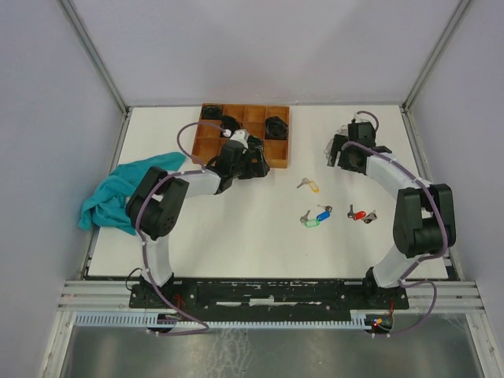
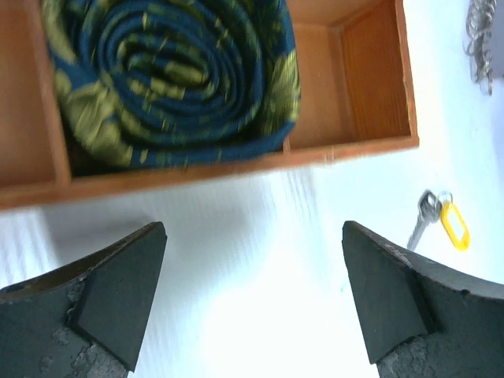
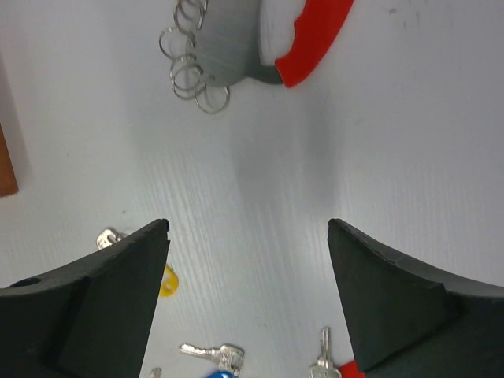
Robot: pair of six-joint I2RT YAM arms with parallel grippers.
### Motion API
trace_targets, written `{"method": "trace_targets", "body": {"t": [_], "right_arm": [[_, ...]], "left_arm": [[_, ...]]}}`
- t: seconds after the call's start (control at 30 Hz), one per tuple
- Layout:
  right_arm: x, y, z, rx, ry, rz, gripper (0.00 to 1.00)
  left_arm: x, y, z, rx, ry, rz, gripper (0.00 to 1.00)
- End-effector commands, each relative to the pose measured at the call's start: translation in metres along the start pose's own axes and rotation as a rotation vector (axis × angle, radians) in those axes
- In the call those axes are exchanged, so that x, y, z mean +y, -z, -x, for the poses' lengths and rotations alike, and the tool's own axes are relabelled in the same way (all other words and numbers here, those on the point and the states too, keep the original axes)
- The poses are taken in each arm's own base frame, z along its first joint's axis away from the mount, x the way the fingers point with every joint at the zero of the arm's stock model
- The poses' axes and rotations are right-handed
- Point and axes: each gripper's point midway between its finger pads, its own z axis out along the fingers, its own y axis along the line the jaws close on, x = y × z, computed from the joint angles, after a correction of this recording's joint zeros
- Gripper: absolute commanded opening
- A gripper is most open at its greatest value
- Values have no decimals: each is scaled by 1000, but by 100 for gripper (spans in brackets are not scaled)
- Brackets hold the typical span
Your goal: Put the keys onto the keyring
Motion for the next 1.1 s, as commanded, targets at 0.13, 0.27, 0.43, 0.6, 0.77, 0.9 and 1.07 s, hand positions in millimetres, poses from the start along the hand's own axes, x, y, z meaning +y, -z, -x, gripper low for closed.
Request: {"method": "trace_targets", "body": {"t": [0.13,0.27,0.43,0.6,0.77,0.9,1.07], "right_arm": [[19,-46,66,-113,-27,-2,83],[20,-69,75,-93,-26,-39,78],[23,-92,86,-65,-32,-77,74],[18,-112,84,-23,-29,-132,74],[14,-121,84,13,-31,-171,74],[12,-125,78,58,-36,-187,74],[11,-132,63,135,-59,-188,74]], "left_arm": [[-20,90,33,-67,-2,-34,99],[-11,125,34,-69,-13,20,99],[-6,168,41,-79,-45,65,99],[-5,208,48,-83,-124,82,99],[3,239,57,-82,-231,135,99],[11,255,69,-132,-298,181,99],[17,259,66,-145,-300,201,99]]}}
